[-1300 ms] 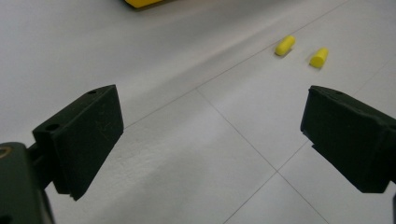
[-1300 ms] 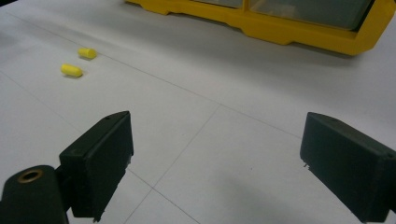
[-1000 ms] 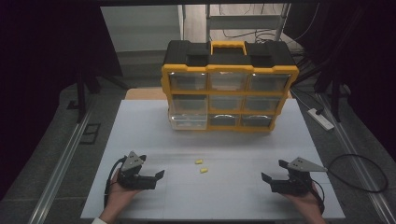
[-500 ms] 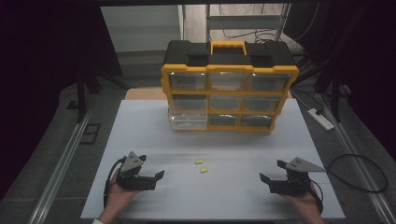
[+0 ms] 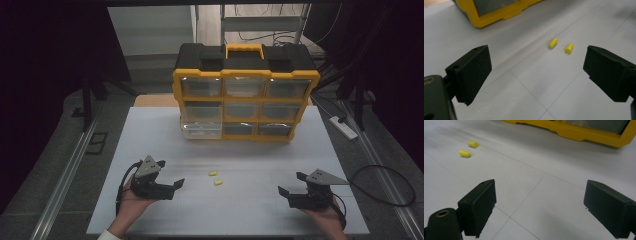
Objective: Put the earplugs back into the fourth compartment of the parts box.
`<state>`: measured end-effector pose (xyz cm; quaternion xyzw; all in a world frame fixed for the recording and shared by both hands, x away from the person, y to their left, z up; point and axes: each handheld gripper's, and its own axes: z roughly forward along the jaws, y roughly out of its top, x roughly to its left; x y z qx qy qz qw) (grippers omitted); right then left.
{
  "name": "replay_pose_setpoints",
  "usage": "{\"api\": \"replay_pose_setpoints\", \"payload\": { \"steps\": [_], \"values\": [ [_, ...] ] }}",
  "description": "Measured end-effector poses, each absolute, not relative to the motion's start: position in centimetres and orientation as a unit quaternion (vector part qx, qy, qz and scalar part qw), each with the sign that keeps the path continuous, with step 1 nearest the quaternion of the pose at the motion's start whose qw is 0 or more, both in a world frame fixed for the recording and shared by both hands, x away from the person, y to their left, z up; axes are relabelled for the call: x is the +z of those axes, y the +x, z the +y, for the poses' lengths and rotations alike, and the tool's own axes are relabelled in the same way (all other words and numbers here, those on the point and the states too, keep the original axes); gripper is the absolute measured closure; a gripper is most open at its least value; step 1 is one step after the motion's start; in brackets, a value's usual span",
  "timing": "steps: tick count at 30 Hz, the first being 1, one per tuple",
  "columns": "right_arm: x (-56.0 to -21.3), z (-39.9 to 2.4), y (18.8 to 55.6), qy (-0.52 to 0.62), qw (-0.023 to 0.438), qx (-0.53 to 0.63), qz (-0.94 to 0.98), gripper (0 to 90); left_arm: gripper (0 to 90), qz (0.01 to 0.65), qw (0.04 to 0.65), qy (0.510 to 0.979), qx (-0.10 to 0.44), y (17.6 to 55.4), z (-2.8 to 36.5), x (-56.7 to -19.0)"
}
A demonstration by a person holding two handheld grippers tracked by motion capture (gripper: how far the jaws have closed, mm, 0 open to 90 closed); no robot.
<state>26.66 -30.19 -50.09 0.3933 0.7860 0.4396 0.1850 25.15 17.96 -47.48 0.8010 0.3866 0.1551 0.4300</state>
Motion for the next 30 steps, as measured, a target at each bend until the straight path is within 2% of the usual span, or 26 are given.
{"api": "replay_pose_setpoints", "payload": {
  "steps": [16, 30],
  "values": [
    [-50.2, -30.0, 26.7, 0.389, 0.184, 0.433, 0.792, 12.1, 9.1, 0.352, 0.416, 0.827, 0.135, 27.0, 14.9, -45.6],
    [-50.3, -29.9, 26.7, 0.382, 0.182, 0.432, 0.796, 12.6, 9.8, 0.340, 0.397, 0.845, 0.117, 28.8, 12.6, -46.0]
  ]
}}
